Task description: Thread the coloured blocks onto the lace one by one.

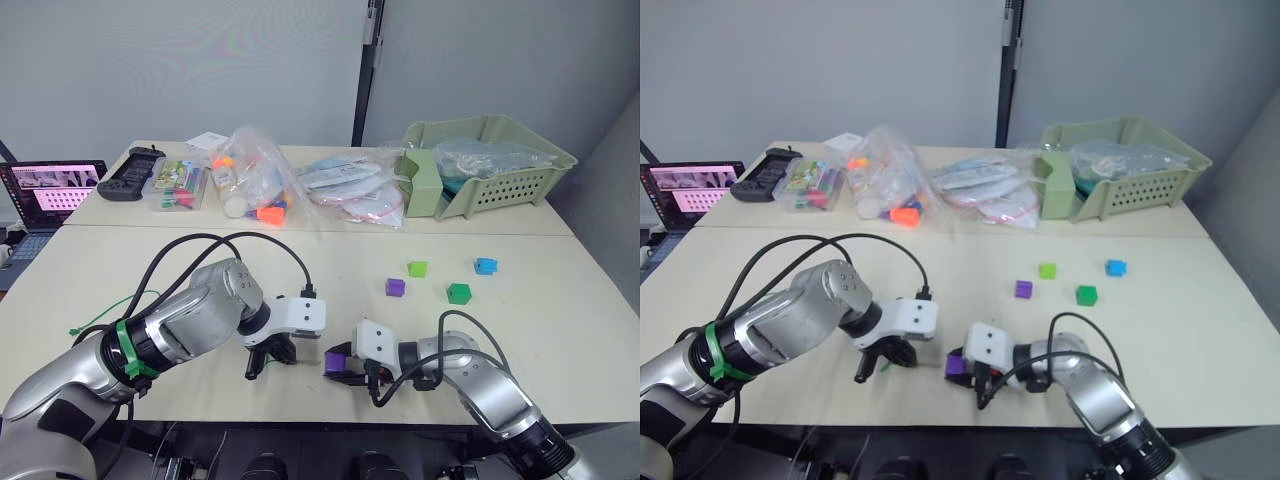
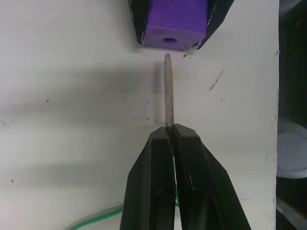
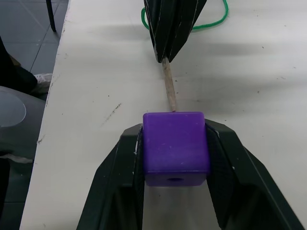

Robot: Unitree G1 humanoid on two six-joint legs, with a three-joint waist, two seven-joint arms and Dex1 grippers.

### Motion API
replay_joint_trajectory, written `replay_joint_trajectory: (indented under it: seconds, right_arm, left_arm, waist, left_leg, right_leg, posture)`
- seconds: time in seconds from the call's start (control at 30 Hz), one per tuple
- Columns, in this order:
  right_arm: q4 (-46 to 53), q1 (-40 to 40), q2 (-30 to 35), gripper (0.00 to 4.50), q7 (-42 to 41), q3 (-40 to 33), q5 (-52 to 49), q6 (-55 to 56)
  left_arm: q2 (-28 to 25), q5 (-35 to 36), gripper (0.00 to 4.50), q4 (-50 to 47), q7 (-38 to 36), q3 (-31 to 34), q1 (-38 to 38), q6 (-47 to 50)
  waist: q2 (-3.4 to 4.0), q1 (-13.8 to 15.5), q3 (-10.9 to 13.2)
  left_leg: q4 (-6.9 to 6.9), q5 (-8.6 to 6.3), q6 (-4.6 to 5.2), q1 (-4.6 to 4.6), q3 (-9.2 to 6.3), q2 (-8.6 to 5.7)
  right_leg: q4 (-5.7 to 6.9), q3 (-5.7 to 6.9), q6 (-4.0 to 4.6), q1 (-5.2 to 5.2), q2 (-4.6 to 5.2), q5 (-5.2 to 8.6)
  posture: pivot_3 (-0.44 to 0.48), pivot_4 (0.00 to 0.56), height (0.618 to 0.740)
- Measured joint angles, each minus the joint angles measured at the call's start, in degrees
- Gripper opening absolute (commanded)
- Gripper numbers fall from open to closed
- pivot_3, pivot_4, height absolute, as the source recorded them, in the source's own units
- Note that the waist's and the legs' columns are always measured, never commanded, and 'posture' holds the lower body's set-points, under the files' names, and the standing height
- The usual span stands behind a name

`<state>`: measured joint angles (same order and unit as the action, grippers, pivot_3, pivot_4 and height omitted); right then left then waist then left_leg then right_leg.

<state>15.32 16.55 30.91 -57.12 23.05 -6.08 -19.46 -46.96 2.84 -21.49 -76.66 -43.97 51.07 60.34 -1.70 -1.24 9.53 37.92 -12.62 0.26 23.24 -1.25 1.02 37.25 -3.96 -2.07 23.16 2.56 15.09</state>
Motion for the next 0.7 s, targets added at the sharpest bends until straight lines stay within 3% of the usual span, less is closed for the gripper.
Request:
replay_joint_trajectory:
  seconds: [0.43, 0.7]
  right_arm:
    - [0.3, 0.2, -0.9, 1.18, 0.7, 0.3, 0.4, -1.3]
    - [0.8, 0.2, -0.3, 1.18, 0.9, 0.5, 0.5, -1.6]
  left_arm:
    - [4.5, 0.5, 0.0, 1.2, 2.6, -1.3, 0.5, 1.2]
    - [0.9, 1.3, 0.0, 1.1, 1.6, -2.0, 0.8, 1.3]
  waist:
    - [0.0, -0.2, 0.0]
    - [0.0, -0.3, 0.0]
  left_leg:
    - [0.0, 0.0, 0.0, -0.01, -0.01, 0.0]
    - [0.0, 0.0, 0.0, -0.01, -0.03, -0.03]
  right_leg:
    - [0.02, 0.0, 0.01, 0.0, -0.01, 0.0]
    - [0.04, -0.01, 0.01, -0.02, 0.01, 0.0]
  posture:
    - [0.0, 0.15, 0.74]
    - [0.0, 0.15, 0.74]
